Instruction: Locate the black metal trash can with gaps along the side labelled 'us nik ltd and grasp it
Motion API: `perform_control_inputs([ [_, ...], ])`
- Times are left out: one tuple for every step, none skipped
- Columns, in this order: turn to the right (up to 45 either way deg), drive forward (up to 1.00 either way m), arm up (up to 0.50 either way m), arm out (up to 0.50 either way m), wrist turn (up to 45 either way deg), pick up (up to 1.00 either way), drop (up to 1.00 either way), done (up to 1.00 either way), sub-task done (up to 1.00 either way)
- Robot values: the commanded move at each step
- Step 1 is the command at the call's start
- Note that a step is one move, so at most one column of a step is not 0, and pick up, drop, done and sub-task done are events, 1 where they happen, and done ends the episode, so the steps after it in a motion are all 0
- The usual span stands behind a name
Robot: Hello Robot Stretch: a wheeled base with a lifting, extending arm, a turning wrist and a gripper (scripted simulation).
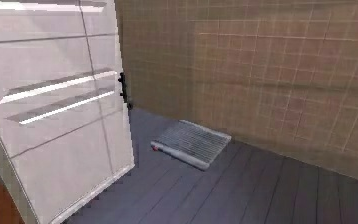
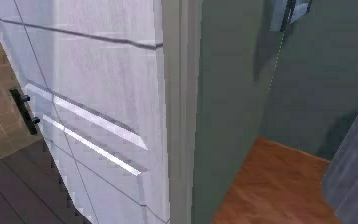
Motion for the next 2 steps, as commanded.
perform_control_inputs([
  [3.0,0.00,0.00,0.00,0.0,0.00,0.00,0.00,0.00],
  [0.0,1.00,0.00,0.00,0.0,0.00,0.00,0.00,0.00],
])
